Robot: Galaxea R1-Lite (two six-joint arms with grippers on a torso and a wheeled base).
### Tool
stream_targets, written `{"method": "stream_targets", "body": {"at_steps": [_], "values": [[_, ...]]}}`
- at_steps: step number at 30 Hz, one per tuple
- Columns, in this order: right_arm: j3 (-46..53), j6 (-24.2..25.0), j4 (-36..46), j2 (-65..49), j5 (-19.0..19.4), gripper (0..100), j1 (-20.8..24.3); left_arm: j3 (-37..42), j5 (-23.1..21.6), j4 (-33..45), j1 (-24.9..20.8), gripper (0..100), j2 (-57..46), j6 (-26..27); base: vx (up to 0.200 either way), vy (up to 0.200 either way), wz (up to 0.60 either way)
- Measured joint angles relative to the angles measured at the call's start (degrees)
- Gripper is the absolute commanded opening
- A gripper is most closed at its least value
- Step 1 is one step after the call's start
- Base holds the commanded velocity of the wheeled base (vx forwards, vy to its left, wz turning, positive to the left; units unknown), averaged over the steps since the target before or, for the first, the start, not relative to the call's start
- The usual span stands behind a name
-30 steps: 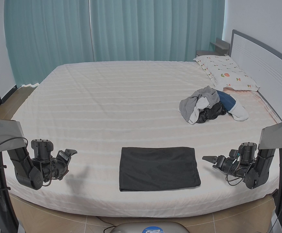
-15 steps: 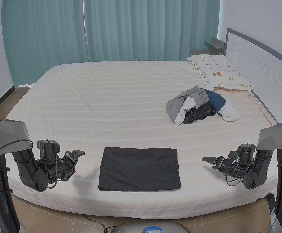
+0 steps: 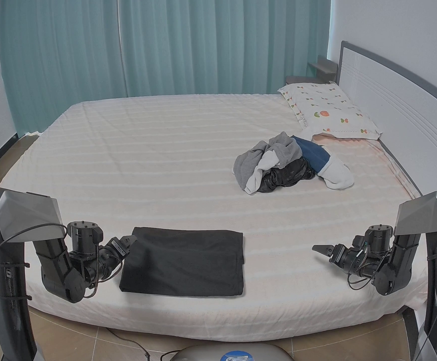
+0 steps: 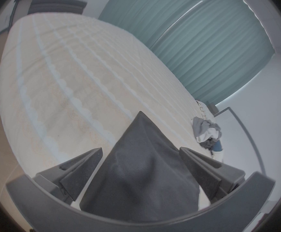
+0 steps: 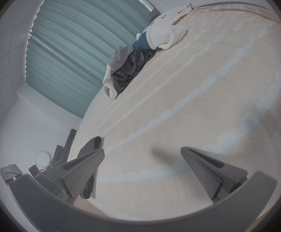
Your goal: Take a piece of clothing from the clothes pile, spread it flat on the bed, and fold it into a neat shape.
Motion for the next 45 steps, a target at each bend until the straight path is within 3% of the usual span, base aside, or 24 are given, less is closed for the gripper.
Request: {"method": "stream_targets", "body": {"at_steps": [6, 14, 27, 28, 45], "values": [[-0.4, 0.0, 0.0, 0.4, -1.4, 100, 0.4, -0.3, 4.0, -3.3, -1.6, 100, 4.6, 3.4, 0.0, 0.0, 0.0], [-0.6, 0.0, 0.0, 0.8, -1.5, 100, 0.7, -3.7, 4.4, -3.7, -1.8, 100, 7.8, 5.7, 0.0, 0.0, 0.0], [-0.7, 0.0, 0.0, 0.8, -1.5, 100, 0.8, -2.7, 4.0, -3.6, -1.4, 100, 8.7, 5.7, 0.0, 0.0, 0.0], [-0.7, 0.0, 0.0, 0.8, -1.5, 100, 0.8, -2.7, 3.9, -3.6, -1.5, 0, 8.7, 5.7, 0.0, 0.0, 0.0], [-0.7, 0.0, 0.4, 0.8, -1.5, 100, 0.8, -1.1, 4.3, -5.6, -1.9, 0, 8.5, 5.5, 0.0, 0.0, 0.0]]}}
